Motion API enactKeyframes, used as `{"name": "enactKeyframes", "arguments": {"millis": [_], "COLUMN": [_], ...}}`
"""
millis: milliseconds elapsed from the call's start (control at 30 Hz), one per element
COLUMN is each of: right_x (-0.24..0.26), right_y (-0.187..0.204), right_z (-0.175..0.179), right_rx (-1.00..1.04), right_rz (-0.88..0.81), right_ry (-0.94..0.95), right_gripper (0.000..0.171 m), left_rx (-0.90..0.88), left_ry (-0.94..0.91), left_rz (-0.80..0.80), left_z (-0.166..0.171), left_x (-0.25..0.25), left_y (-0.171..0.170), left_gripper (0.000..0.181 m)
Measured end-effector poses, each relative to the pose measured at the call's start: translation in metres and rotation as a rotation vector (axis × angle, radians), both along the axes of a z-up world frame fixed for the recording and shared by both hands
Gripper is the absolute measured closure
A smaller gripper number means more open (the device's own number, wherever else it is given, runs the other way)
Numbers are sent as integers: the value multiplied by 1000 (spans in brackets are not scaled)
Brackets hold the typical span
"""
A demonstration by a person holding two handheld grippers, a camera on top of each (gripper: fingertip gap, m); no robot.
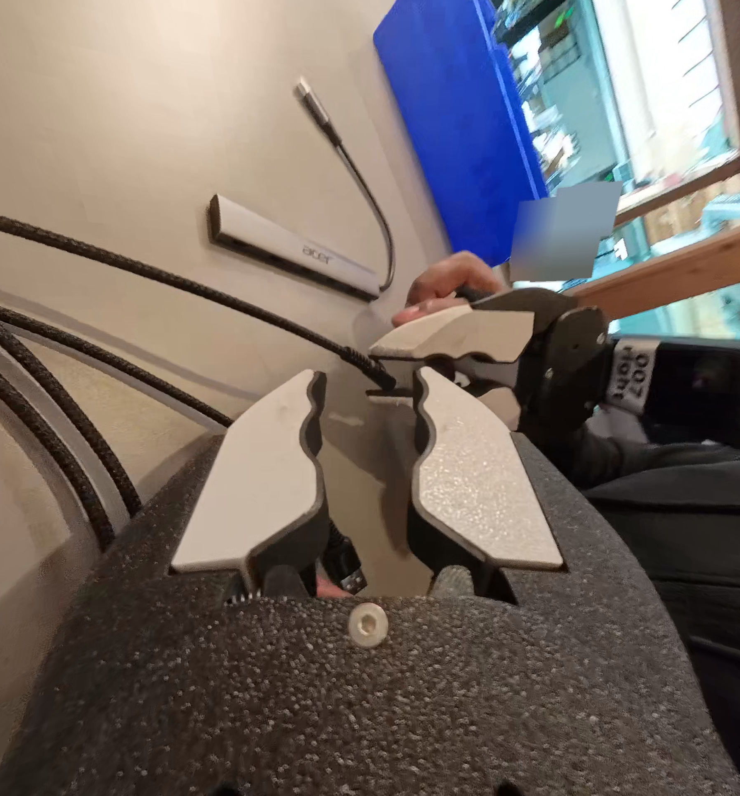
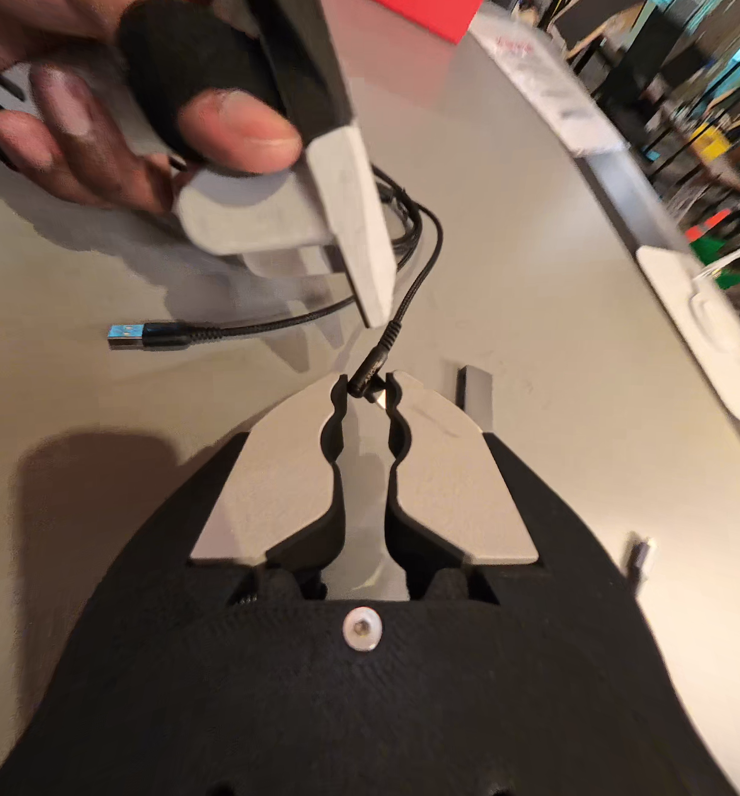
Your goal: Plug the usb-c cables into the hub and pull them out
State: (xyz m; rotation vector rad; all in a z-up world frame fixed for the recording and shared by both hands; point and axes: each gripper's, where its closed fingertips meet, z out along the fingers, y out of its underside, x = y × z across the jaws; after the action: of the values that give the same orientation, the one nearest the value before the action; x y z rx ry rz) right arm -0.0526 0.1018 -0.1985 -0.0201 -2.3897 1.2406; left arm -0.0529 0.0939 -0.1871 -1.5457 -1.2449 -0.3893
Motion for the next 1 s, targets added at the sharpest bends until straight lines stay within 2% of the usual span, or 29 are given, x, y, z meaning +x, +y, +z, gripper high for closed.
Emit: {"name": "enactKeyframes", "arguments": {"millis": [33,167,367,433,500,600,700,833,1000], "right_x": [0,-1,0,0,1,3,4,2,-3], "right_y": [0,-1,0,0,1,1,3,5,-2], "right_z": [3,14,17,20,24,27,30,33,46], "right_rx": [-5,-29,-52,-71,-97,-126,-165,-242,-397], "right_rz": [5,4,8,5,6,7,-7,-48,-108], "right_ry": [36,155,188,203,227,205,130,-101,-355], "right_gripper": [155,160,161,161,161,160,151,134,133], "left_rx": [43,122,239,293,350,422,447,442,439], "left_ry": [-17,-74,-108,-129,-134,-123,-64,57,174], "left_rz": [13,-13,30,41,60,65,91,79,61], "left_z": [3,4,9,11,14,19,27,41,51], "left_x": [-1,5,0,-1,-2,-1,-5,-7,-6], "left_y": [1,13,19,20,18,19,15,11,13], "left_gripper": [141,141,149,154,168,172,173,172,173]}}
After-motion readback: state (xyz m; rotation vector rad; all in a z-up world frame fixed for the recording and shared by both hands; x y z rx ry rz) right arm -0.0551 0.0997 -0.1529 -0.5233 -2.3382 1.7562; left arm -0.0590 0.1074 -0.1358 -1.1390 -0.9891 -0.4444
